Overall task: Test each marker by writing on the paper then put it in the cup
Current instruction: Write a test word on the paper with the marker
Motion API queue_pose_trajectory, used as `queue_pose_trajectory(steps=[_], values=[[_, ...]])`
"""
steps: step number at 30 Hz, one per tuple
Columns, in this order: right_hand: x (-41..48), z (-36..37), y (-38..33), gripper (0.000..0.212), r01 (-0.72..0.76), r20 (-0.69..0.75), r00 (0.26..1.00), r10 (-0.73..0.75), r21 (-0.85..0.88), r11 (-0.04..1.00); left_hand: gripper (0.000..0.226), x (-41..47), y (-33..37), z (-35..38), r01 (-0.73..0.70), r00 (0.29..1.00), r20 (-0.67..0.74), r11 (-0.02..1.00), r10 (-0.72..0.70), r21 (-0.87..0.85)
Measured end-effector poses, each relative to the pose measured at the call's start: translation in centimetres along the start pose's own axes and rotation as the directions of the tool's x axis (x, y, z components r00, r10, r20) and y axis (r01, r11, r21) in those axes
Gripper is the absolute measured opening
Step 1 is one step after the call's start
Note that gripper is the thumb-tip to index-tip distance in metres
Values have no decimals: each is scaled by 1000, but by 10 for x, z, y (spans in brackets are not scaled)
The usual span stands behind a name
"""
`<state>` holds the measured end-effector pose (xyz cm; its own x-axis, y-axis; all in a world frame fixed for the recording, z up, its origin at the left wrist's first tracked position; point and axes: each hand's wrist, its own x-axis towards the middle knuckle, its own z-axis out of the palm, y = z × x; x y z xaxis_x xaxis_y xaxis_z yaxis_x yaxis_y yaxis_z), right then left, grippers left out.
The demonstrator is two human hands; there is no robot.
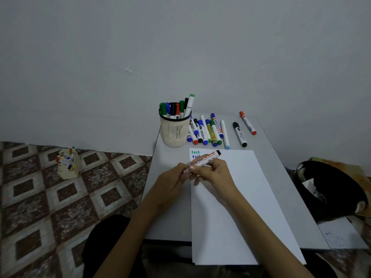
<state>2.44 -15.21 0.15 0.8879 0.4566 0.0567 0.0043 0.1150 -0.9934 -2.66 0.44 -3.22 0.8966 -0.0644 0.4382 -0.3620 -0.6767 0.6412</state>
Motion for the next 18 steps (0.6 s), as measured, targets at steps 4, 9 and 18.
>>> queue_pose_trajectory(steps=[4,9,18], values=[[3,1,-1,22,5,8,1000,-5,46,999,45,1,1,-2,-23,1000,-8,999,22,-48],[5,3,0,18,-2,26,1000,0,90,996,49,1,1,-2,-31,999,-18,998,30,-50],[8,-1,3,16,13,27,1000,-17,139,990,43,2,4,-5,13,998,-64,994,-20,-111]])
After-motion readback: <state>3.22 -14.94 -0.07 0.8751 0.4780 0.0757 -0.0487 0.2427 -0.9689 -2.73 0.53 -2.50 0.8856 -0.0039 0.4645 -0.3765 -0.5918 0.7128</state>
